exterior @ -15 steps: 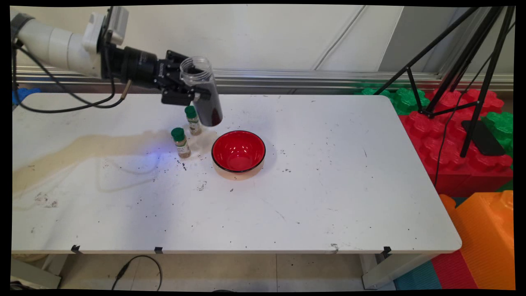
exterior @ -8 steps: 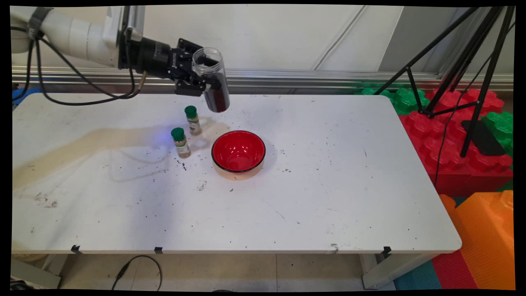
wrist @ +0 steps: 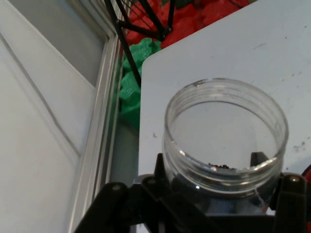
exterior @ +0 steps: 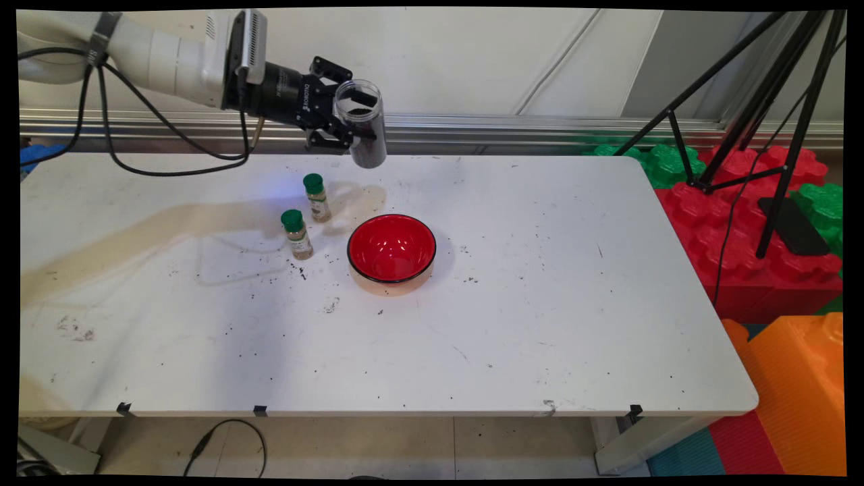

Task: Pour the black seasoning powder in the red bowl

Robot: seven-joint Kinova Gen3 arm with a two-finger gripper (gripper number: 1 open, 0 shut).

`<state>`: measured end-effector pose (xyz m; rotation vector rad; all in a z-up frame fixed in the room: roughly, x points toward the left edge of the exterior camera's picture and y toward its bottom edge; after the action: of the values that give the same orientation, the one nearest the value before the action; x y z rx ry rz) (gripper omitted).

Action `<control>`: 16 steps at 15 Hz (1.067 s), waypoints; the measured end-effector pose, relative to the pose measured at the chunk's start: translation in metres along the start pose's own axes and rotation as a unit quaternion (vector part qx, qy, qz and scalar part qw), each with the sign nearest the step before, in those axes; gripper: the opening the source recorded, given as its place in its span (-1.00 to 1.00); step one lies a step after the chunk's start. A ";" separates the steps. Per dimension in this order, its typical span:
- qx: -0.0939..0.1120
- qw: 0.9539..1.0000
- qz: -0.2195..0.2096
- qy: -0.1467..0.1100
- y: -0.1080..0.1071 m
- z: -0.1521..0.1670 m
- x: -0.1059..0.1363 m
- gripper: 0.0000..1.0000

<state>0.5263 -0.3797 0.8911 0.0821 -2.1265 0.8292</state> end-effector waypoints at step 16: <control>0.002 0.977 0.211 -0.026 0.013 0.038 -0.016 -1.00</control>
<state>0.5069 -0.3956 0.8559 -0.3615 -2.2257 1.0824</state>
